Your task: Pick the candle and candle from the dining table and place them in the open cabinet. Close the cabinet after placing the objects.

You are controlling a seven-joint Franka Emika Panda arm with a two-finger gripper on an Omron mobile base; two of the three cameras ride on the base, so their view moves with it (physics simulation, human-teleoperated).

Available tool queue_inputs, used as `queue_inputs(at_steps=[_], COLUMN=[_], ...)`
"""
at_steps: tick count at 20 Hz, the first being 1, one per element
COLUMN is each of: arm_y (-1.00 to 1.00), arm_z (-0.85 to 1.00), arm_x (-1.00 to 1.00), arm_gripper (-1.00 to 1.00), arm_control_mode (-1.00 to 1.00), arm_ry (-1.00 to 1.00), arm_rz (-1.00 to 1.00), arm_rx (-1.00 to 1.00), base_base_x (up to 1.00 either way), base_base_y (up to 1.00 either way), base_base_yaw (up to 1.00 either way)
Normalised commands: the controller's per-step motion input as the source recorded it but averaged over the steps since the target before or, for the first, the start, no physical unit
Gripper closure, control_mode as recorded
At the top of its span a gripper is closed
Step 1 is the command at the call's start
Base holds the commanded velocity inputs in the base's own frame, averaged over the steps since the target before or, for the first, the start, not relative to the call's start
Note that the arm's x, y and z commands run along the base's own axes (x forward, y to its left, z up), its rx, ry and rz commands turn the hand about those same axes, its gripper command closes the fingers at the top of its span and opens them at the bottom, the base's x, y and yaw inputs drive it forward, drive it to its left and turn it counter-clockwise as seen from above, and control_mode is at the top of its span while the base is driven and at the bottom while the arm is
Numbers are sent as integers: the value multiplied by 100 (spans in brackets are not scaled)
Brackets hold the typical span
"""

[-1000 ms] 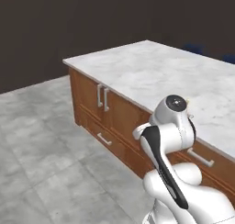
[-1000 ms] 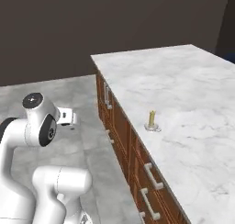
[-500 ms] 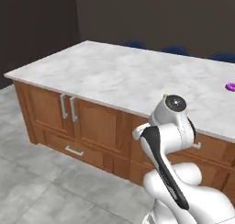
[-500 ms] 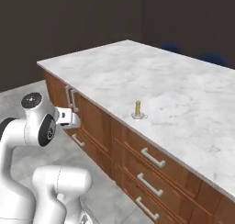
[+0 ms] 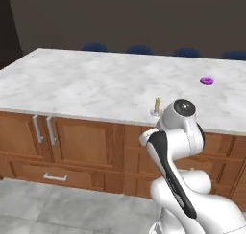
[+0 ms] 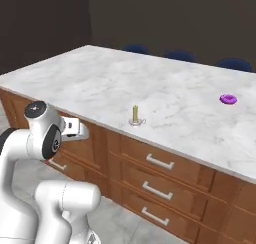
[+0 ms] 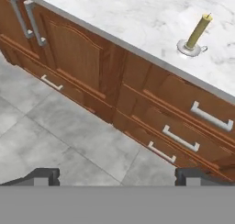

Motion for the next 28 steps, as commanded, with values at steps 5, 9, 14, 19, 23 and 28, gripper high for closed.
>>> queue_inputs(at_steps=[5, 9, 14, 19, 23, 28], arm_y=[0, 0, 0, 0, 0, 0], arm_z=[0, 0, 0, 0, 0, 0], arm_x=[0, 0, 0, 0, 0, 0], arm_gripper=[-100, -100, -100, -100, -100, -100], arm_control_mode=[100, 100, 100, 100, 100, 100], arm_ry=[0, 0, 0, 0, 0, 0], arm_rz=[0, 0, 0, 0, 0, 0], arm_rx=[0, 0, 0, 0, 0, 0], base_base_x=[10, 8, 3, 3, 19, 36], base_base_y=[55, 52, 43, 38, 25, 21], base_base_yaw=[-45, -37, -34, -33, -23, -17])
